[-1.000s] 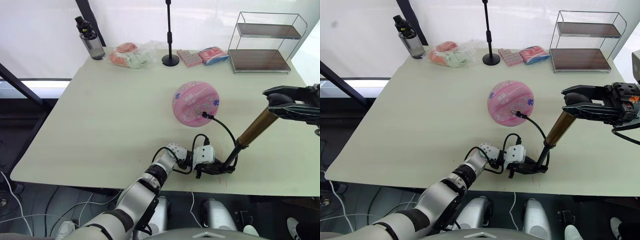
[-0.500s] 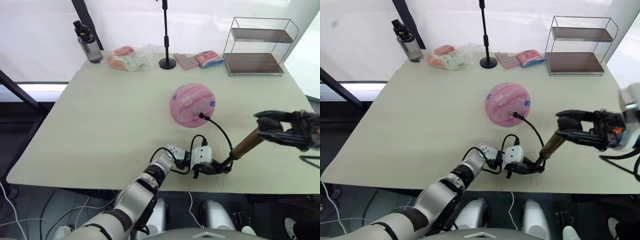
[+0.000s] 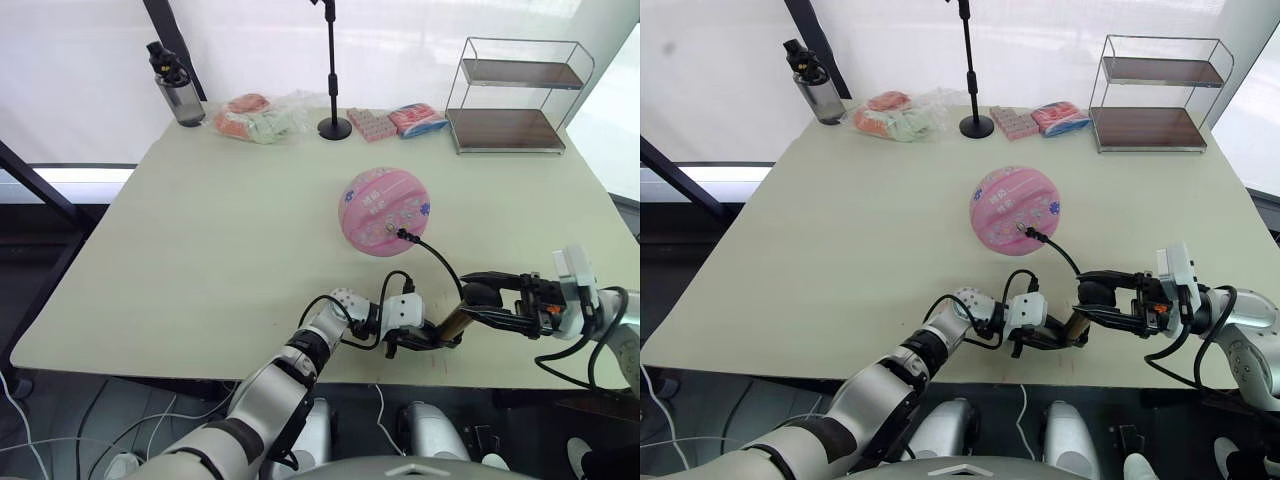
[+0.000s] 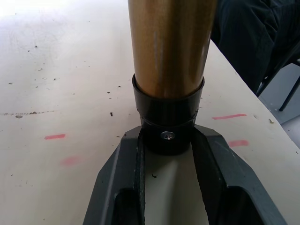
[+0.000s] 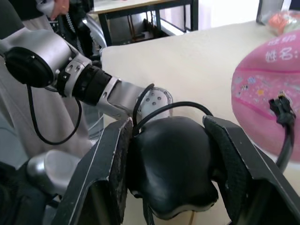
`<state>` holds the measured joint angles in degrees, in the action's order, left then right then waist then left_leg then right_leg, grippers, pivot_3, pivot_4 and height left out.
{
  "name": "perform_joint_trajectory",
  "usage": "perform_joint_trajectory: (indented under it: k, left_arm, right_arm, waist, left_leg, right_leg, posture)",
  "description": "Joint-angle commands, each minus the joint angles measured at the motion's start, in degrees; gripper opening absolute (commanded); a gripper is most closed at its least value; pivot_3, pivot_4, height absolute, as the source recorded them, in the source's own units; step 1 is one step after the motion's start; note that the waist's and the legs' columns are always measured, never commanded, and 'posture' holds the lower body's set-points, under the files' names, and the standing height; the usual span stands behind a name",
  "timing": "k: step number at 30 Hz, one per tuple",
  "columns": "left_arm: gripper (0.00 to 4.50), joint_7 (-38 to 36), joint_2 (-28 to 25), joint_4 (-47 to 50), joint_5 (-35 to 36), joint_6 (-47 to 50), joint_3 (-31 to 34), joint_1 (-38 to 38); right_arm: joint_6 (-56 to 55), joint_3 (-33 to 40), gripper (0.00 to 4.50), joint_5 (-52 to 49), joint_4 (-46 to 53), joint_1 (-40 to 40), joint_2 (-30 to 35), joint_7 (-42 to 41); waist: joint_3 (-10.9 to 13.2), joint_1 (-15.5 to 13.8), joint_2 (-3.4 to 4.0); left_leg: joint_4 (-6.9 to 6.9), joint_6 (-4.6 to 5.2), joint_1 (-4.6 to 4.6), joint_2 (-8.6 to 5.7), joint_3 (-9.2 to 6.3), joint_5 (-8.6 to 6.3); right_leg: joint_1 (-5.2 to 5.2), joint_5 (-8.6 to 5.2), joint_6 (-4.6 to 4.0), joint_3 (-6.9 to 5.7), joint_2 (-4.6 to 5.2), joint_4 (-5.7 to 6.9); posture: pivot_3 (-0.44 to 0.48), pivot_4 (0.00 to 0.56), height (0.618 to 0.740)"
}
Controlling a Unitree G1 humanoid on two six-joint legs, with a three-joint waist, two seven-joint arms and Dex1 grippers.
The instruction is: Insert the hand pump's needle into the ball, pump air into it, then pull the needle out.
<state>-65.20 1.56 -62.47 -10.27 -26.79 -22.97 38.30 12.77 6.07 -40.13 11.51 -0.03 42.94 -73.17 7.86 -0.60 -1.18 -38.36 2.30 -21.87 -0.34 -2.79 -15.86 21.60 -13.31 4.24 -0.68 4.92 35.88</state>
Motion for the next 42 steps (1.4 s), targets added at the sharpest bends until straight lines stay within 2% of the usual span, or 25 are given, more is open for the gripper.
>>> perform_joint_trajectory:
  k: [1,8,10,14,26,29,34,38,42]
  left_arm:
    - [1.16,-1.7,-0.4,-2.1,-1.8,0.7,-1.7,-1.7]
    - [1.16,-1.8,-0.9,-2.0,-2.8,0.1,-2.5,-1.4]
    - [1.16,-1.7,-1.1,-2.1,-2.9,0.0,-2.4,-1.5]
    - [1.16,-2.0,-1.3,-1.9,-2.8,0.0,-2.4,-1.8]
    - [1.16,-3.4,-2.7,0.2,-2.6,0.4,-2.3,-1.2]
    - [1.16,-3.5,-3.1,0.4,-2.6,0.6,-2.4,-1.2]
    - [1.16,-3.6,-3.1,0.9,-2.4,0.9,-2.6,-1.5]
    - [1.16,-3.7,-3.1,1.2,-2.2,1.1,-2.5,-1.7]
    - [1.16,-3.5,-3.1,1.3,-2.2,1.3,-2.5,-1.7]
  right_arm:
    - [1.2,-1.5,1.92,4.4,-2.6,2.3,0.3,1.7]
    - [8.2,6.4,1.92,-4.8,3.8,-1.4,4.3,2.8]
    - [10.6,8.8,1.92,-7.7,5.4,-2.0,5.1,3.8]
    - [19.0,17.4,1.92,-20.1,10.0,-6.2,9.2,7.5]
    - [29.7,26.5,1.92,-35.6,9.0,-19.3,14.8,15.5]
    - [32.2,27.9,1.92,-37.0,8.0,-20.7,16.9,15.3]
    - [34.9,27.5,1.92,-36.7,7.4,-21.3,18.9,14.5]
    - [33.1,23.2,1.92,-30.5,10.7,-16.9,16.7,12.7]
    - [26.0,17.2,1.92,-19.1,11.8,-10.9,14.1,9.4]
  waist:
    - [0.0,0.0,-0.01]
    - [0.1,-0.1,0.08]
    - [0.3,-0.2,0.33]
    - [0.6,-0.2,0.7]
    - [0.7,-0.2,0.67]
    - [0.7,-0.2,0.77]
    - [0.8,-0.3,0.76]
    - [0.8,-0.3,0.76]
    - [0.6,-0.2,0.56]
  left_leg:
    - [0.0,0.0,0.01,0.0,0.0,0.0]
    - [0.0,0.0,-0.09,-0.01,0.0,0.0]
    - [-0.01,0.0,-0.16,-0.04,0.0,0.0]
    - [-0.02,0.0,-0.29,-0.1,0.0,0.0]
    - [-0.04,0.01,-0.64,-0.06,-0.06,0.01]
    - [-0.11,0.0,-1.02,-0.15,0.05,0.02]
    - [-0.11,0.0,-1.12,-0.18,0.12,0.02]
    - [-0.1,0.0,-1.11,-0.17,0.12,0.02]
    - [-0.09,0.0,-0.94,-0.12,0.09,0.02]
  right_leg:
    - [-0.01,0.0,0.0,0.0,0.0,0.0]
    - [0.06,0.0,-0.01,0.0,0.03,0.0]
    - [0.11,0.01,-0.01,0.0,0.07,-0.01]
    - [0.22,0.01,0.0,0.01,0.12,-0.01]
    - [0.53,0.02,-0.02,-0.07,0.09,-0.01]
    - [0.89,0.05,0.01,0.04,0.19,0.06]
    - [1.01,0.05,0.02,0.06,0.22,0.03]
    - [1.02,0.04,0.02,0.06,0.19,0.04]
    - [0.88,0.04,0.02,0.06,0.1,0.07]
  posture:
    - [0.0,0.15,0.74]
    - [0.0,0.15,0.74]
    - [0.0,0.15,0.74]
    - [0.0,0.15,0.74]
    - [0.0,0.15,0.74]
    - [0.0,0.15,0.74]
    - [0.0,0.15,0.74]
    - [0.0,0.15,0.74]
    - [0.0,0.15,0.74]
